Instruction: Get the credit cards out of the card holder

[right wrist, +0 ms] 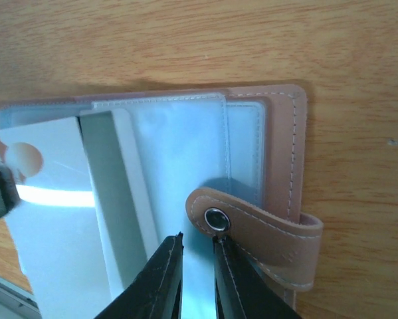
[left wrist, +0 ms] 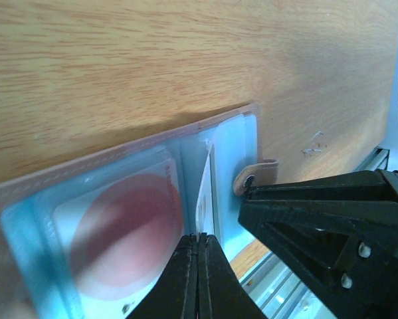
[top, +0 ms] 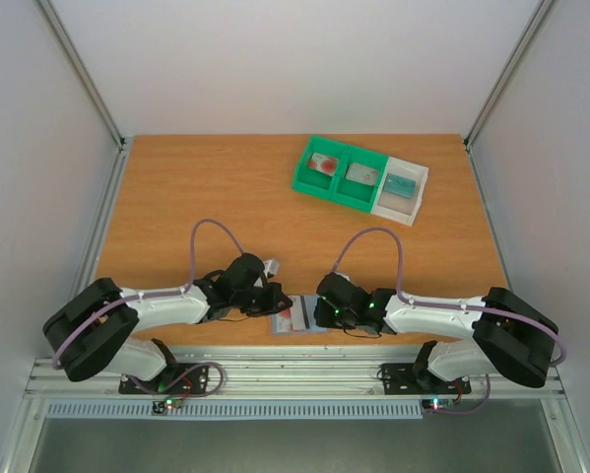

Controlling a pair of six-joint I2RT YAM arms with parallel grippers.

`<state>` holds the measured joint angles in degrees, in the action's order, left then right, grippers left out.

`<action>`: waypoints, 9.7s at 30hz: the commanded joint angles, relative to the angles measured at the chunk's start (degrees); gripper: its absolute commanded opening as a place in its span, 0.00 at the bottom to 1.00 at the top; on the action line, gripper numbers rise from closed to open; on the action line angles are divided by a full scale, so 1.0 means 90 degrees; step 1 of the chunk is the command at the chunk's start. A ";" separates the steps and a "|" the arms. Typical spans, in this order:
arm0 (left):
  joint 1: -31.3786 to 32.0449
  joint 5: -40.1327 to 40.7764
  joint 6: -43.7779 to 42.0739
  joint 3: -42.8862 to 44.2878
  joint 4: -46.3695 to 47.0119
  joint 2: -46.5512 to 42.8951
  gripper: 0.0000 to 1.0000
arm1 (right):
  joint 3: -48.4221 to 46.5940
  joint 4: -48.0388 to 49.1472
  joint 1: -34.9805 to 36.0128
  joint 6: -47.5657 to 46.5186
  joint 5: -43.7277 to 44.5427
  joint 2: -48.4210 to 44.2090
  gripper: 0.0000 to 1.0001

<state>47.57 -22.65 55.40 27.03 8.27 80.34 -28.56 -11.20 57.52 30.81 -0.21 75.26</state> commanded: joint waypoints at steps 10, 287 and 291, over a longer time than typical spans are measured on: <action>-0.0071 0.0792 -0.1292 0.0161 -0.1107 -0.1397 0.01 | -0.0460 -0.1099 0.0053 -0.0007 0.0128 -0.0953 0.18; -0.0382 0.1010 -0.2259 0.0317 -0.2808 -0.1491 0.70 | -0.7881 -0.3373 -0.5496 -0.2718 -0.1789 0.4055 0.12; -0.0378 0.0986 -0.2648 0.0298 -0.2834 -0.1439 0.69 | -0.6891 -0.3154 -0.5434 -0.2636 -0.1920 0.3294 0.16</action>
<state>44.31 -12.73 34.46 30.61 -19.81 66.61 -96.64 -42.98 8.34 5.76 -15.90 109.58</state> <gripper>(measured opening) 0.696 0.145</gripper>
